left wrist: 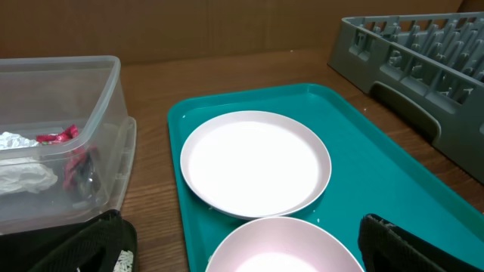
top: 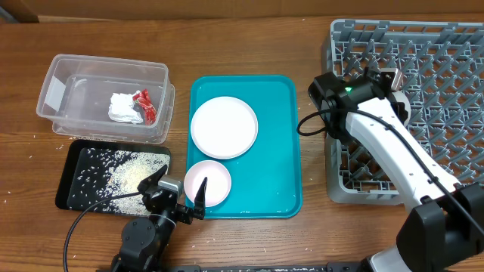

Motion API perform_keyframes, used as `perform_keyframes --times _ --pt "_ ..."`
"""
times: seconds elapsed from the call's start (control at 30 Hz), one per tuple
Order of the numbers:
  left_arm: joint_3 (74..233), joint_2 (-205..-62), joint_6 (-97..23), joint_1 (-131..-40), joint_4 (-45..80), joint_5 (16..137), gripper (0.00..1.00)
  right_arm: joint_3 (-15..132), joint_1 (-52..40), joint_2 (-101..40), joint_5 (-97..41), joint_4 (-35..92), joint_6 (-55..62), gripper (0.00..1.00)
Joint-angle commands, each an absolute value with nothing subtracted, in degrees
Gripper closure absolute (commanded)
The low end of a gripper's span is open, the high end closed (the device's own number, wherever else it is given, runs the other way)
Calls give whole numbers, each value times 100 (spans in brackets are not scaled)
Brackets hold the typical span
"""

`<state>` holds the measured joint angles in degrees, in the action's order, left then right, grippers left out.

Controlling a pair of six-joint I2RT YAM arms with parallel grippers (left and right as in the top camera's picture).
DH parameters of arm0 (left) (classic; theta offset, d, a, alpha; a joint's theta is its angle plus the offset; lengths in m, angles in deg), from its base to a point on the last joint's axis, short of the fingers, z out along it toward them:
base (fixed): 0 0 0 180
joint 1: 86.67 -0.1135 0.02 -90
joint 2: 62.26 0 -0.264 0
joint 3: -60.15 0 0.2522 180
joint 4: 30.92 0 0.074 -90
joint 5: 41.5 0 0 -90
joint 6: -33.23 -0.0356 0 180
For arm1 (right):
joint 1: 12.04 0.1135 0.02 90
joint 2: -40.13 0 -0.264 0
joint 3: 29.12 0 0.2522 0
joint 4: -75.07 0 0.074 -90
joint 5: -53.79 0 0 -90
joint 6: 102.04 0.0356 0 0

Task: Sort waste into correct bins and load items into the dishwasher
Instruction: 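Carry the grey bowl right and set it tilted in the rack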

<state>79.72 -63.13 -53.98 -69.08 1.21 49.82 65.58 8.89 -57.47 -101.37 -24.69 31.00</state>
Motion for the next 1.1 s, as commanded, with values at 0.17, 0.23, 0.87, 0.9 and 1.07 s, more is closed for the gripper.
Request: perform_keyframes --times 0.17,0.23,0.87,0.9,1.07 --pt "7941 -6251 -5466 -6939 86 4998 0 6523 872 -6166 -10760 -2275 3098 96" --pt "7941 -6251 -5466 -6939 86 4998 0 6523 843 -6228 -10749 -2226 3098 96" --pt "7939 -6251 -5466 -6939 86 4998 0 6521 767 -6330 -10365 -1822 2436 96" --pt "7941 -6251 -5466 -6939 86 4998 0 6521 767 -6348 -10413 -1794 2342 96" --pt "7941 -6251 -5466 -6939 86 4998 0 6521 622 -6372 -10640 -1317 1861 96"
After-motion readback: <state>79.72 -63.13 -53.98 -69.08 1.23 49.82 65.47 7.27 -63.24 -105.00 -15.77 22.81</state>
